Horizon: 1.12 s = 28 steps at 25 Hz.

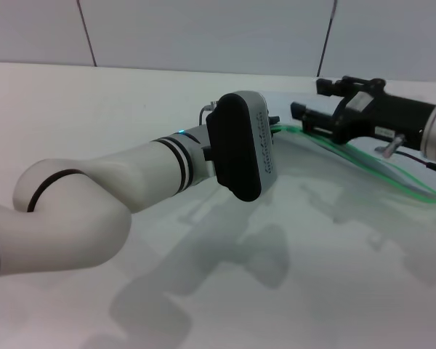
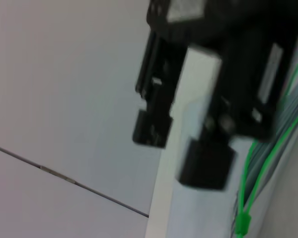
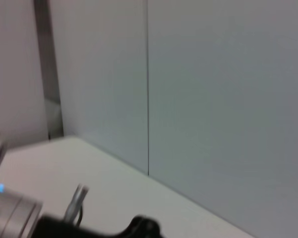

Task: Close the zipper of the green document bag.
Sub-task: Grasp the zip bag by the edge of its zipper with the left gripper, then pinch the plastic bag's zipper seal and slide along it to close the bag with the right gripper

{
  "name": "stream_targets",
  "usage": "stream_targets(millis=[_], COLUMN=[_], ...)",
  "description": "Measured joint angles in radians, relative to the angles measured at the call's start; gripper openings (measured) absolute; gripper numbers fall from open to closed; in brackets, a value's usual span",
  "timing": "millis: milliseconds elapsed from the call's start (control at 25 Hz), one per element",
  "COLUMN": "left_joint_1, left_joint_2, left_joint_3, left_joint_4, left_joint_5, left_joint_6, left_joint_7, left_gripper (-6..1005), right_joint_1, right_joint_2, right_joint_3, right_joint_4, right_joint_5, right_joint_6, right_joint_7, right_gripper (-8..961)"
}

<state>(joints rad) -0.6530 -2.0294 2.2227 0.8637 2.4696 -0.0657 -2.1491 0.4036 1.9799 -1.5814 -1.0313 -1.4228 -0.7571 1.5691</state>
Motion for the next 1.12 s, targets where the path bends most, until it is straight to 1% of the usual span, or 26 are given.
stream_targets(millis=[40, 80, 120, 160, 280, 440, 640, 920, 1120], left_joint_1=[0.000, 0.000, 0.000, 0.001, 0.001, 0.001, 0.002, 0.003, 0.003], left_joint_2=[0.000, 0.000, 0.000, 0.000, 0.000, 0.000, 0.000, 0.000, 0.000], left_joint_3=[0.000, 0.000, 0.000, 0.000, -0.001, -0.003, -0.003, -0.003, -0.003], left_joint_4=[0.001, 0.002, 0.003, 0.004, 0.012, 0.014, 0.025, 0.028, 0.031], left_joint_5=[0.000, 0.000, 0.000, 0.000, 0.000, -0.004, -0.014, -0.015, -0.016], left_joint_6=[0.002, 0.002, 0.002, 0.002, 0.004, 0.005, 0.008, 0.011, 0.011], left_joint_7=[0.000, 0.000, 0.000, 0.000, 0.000, 0.000, 0.000, 0.000, 0.000], left_gripper=[65, 65, 65, 65, 65, 65, 64, 64, 64], right_joint_1=[-0.007, -0.013, -0.021, -0.027, -0.033, -0.043, -0.056, -0.066, -0.066], right_joint_2=[0.021, 0.036, 0.048, 0.053, 0.052, 0.055, 0.054, 0.053, 0.051], right_joint_3=[0.020, 0.035, 0.041, 0.038, 0.007, -0.034, -0.143, -0.245, -0.259], right_joint_4=[-0.022, -0.040, -0.063, -0.080, -0.108, -0.111, -0.119, -0.119, -0.109], right_joint_5=[-0.070, -0.131, -0.186, -0.225, -0.267, -0.268, -0.270, -0.271, -0.272], right_joint_6=[0.000, 0.001, 0.005, 0.010, 0.034, 0.077, 0.193, 0.349, 0.378], right_joint_7=[0.001, 0.002, 0.003, 0.003, -0.028, -0.152, -0.248, -0.304, -0.305], right_gripper=[636, 636, 636, 635, 635, 611, 582, 540, 511])
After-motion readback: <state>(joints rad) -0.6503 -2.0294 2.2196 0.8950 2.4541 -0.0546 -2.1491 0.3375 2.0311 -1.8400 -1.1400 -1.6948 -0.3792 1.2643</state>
